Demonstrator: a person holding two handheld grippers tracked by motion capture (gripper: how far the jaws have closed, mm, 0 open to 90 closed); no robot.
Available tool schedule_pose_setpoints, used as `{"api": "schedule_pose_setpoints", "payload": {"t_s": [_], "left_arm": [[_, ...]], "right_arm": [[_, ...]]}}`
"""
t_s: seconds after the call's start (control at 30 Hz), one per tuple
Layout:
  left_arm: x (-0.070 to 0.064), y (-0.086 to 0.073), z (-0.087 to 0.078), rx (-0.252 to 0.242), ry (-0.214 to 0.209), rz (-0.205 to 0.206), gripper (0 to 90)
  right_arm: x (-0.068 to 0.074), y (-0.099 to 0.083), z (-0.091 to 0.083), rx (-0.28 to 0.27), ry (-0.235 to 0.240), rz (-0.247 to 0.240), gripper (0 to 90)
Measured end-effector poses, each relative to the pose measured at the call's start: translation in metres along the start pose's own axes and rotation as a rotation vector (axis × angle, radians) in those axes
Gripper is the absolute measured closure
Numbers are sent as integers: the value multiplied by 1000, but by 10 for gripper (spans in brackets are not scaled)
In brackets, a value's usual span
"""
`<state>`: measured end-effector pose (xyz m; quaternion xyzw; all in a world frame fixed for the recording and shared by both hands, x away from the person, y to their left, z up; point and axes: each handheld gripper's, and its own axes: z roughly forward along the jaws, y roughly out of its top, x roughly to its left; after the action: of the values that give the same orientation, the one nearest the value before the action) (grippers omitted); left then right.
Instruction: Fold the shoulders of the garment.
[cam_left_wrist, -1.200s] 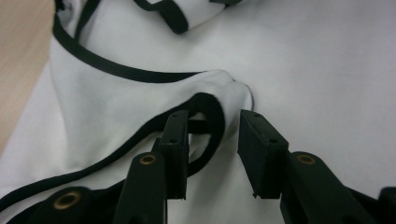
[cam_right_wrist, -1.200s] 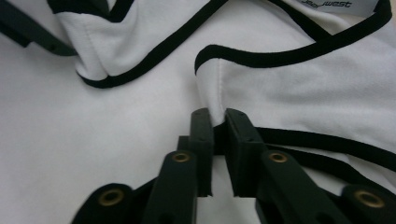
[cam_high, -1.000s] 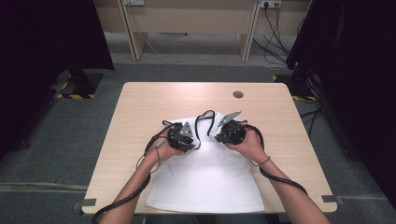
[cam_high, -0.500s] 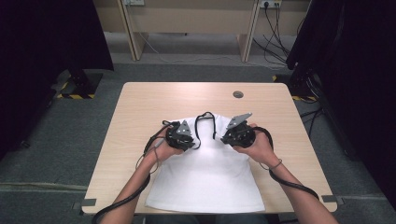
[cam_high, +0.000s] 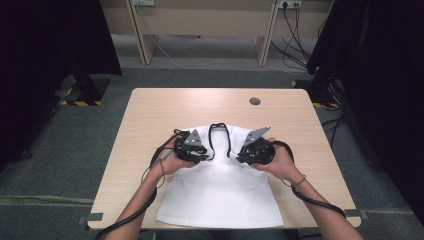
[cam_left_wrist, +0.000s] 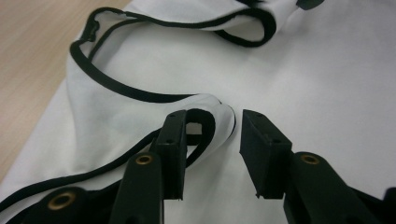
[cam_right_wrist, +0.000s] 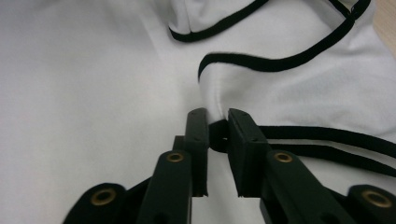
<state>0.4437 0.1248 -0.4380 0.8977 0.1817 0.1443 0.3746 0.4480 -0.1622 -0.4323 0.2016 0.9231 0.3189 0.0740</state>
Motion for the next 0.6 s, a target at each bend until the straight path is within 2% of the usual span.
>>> {"api": "schedule_pose_setpoints", "payload": {"t_s": [0.1,0.17,0.23,0.33,0.37,0.43,0.5,0.53,0.57,0.6], "left_arm": [[7,5,-12,-43,20,-21,573],[15,12,-13,-49,43,-34,572],[21,19,-5,-40,60,-46,573],[26,26,14,-12,39,-63,569],[25,26,20,20,34,-84,565],[25,26,30,55,20,-47,565],[22,22,35,80,-8,-46,563],[22,22,35,80,-8,-46,561],[17,17,37,112,-35,-35,554],[15,14,37,128,-36,-22,551]], "right_arm": [[-9,2,-11,-70,22,51,696],[-15,5,-15,-89,-8,86,694],[-18,9,-12,-75,-44,101,682],[-19,13,1,-26,-77,120,651],[-19,13,6,-14,-75,129,645],[-18,13,15,16,-75,127,630],[-16,13,22,33,-58,125,619],[-15,12,25,44,-54,118,617],[-14,12,26,50,-53,111,615],[-13,12,27,52,-54,110,613]]}}
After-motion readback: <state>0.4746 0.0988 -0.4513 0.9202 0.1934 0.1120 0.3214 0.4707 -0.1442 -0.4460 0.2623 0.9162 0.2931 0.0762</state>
